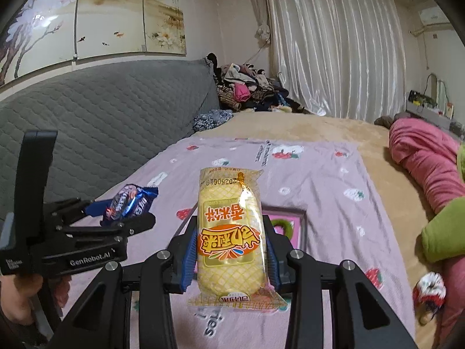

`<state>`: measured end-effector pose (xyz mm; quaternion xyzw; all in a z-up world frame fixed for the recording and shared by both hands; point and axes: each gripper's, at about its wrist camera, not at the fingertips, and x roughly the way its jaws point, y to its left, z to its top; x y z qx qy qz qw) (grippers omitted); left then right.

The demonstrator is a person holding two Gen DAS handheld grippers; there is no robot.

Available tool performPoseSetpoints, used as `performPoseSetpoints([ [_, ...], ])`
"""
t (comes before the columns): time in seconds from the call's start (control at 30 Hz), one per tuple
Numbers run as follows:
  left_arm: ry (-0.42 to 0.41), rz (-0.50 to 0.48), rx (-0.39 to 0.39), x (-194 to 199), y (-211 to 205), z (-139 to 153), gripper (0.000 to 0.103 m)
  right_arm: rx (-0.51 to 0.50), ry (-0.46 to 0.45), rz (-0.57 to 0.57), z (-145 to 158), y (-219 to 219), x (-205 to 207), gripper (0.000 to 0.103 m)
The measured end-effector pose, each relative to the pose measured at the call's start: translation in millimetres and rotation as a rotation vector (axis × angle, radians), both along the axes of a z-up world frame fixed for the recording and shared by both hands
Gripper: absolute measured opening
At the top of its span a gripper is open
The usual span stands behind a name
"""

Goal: Organize objects
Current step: 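Carry the Oreo pack with the left tool while the right tool carries the rice-cake pack over the tray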

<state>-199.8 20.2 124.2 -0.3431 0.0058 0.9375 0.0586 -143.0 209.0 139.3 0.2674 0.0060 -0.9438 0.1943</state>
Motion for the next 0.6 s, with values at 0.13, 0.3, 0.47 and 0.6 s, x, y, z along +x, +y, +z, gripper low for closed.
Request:
performPoseSetpoints([
  [0.13, 0.013, -0.005, -0.004, -19, 3, 9, 0.063, 0.004, 0.023, 0.000, 10, -3, -18, 0.040],
  [0.3, 0.028, 0.004, 0.013, -47, 2, 9, 0.063, 0.008, 0.052, -0.002, 18, -8, -41, 0.040],
  [0.47, 0.033, 0.013, 0.014, -67, 5, -13, 0.063, -0.005, 0.068, -0.002, 4, -13, -59, 0.040],
  [0.6, 0.013, 0.021, -0.003, -81, 10, -53, 0.063, -0.023, 0.064, 0.004, -23, -19, -70, 0.040],
])
